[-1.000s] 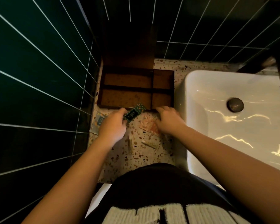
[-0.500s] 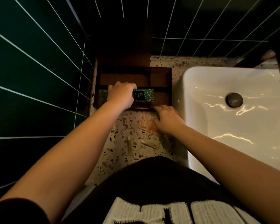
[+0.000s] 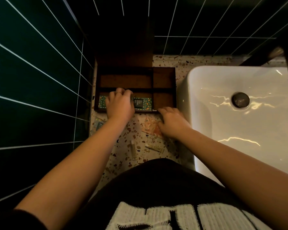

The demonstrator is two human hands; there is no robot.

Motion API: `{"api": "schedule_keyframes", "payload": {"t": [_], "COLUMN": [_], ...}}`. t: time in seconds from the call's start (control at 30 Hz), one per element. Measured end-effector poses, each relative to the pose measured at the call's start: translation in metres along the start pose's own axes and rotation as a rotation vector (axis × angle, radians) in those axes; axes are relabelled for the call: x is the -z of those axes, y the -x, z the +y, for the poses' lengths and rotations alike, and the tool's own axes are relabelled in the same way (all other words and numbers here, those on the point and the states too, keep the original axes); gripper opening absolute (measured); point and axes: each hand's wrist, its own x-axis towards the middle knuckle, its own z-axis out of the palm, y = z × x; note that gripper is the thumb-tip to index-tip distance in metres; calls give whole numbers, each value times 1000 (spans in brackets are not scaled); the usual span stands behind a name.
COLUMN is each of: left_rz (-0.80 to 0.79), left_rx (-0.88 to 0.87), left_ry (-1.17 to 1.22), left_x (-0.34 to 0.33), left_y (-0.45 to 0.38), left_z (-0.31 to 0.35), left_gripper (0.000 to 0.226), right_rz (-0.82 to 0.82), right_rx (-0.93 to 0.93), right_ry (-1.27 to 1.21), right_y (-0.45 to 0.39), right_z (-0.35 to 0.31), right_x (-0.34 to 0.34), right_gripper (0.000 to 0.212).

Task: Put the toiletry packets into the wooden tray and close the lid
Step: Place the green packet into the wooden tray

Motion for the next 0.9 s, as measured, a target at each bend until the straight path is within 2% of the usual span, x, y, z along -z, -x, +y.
{"api": "schedule_keyframes", "payload": {"t": [0.2, 0.63, 0.73, 0.83, 0.9], "left_rz": [-284, -337, -268, -58, 77], "left_rx": [61, 40, 43, 28, 49], "left_ry": [-66, -46, 24, 143, 234], "left_x": [-6, -4, -5, -1, 3], "left_y": [26, 10, 16, 29, 43], "left_z": [2, 1, -3, -8, -14], "left_gripper": [45, 51, 48, 41, 33], "right_rz": [0, 14, 11, 58, 154], "right_rx": [4, 7, 13, 38, 98], "right_ry": [5, -4, -17, -60, -55], "right_y": [1, 1, 0, 3, 8], "right_z": [-1, 0, 0, -1, -1], "right_x": [0, -1, -1, -2, -5], "right_gripper": [65, 65, 64, 61, 56]}}
